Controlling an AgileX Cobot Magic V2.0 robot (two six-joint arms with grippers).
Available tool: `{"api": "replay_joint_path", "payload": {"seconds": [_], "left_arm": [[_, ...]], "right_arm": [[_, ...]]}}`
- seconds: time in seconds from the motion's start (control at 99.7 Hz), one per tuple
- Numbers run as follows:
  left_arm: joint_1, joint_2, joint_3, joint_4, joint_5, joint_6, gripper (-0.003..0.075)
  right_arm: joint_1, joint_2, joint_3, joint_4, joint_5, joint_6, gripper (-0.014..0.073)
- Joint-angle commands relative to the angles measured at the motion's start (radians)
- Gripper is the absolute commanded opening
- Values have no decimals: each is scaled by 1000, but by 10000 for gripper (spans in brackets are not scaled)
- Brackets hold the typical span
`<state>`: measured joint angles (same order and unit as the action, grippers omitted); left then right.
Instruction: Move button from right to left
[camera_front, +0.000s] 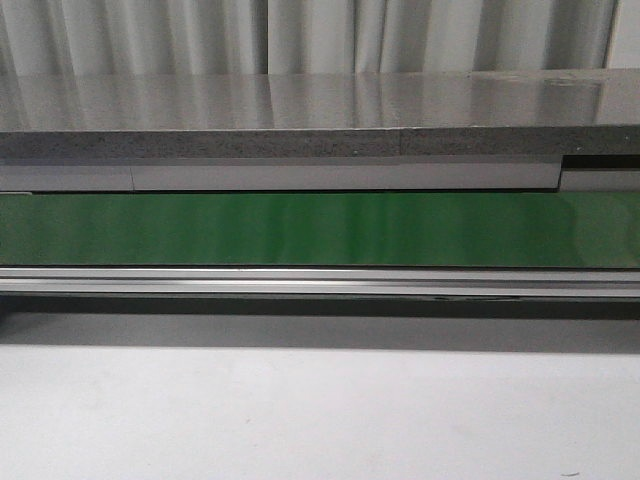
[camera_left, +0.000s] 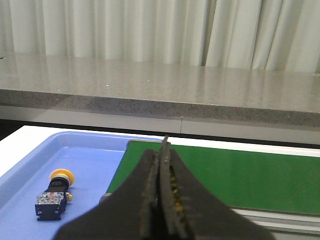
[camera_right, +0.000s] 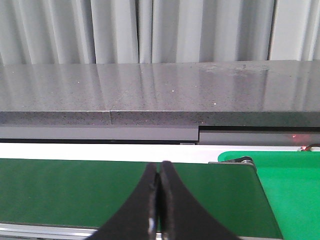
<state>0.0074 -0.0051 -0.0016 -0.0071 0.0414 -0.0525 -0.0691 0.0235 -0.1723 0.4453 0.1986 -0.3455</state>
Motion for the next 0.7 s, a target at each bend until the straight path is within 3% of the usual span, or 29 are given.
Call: {"api": "replay_joint_path", "payload": {"seconds": [0.0, 0.151, 0.271, 0.351, 0.512, 0.632, 0.692], "left_arm": [[0, -33, 47, 0, -82, -12, -20], [0, -33, 47, 0, -82, -12, -20], [0, -33, 47, 0, -80, -12, -20], [0, -33, 47, 0, -80, -12, -20], [0, -33, 47, 0, -80, -12, -20], [0, -33, 47, 0, -80, -12, -20], [0, -33, 47, 0, -80, -12, -20]], "right_arm": [[2, 12, -24, 11, -84, -2, -66], [-1, 12, -21, 11, -96, -2, -66], [-23, 12, 25, -2, -199, -1, -66], [-30, 12, 51, -110, -258, 43, -66], [-29, 12, 101, -459, -304, 321, -66], [-29, 7, 192, -487, -383, 372, -66], [-29, -18, 185, -487, -314, 371, -66]]}}
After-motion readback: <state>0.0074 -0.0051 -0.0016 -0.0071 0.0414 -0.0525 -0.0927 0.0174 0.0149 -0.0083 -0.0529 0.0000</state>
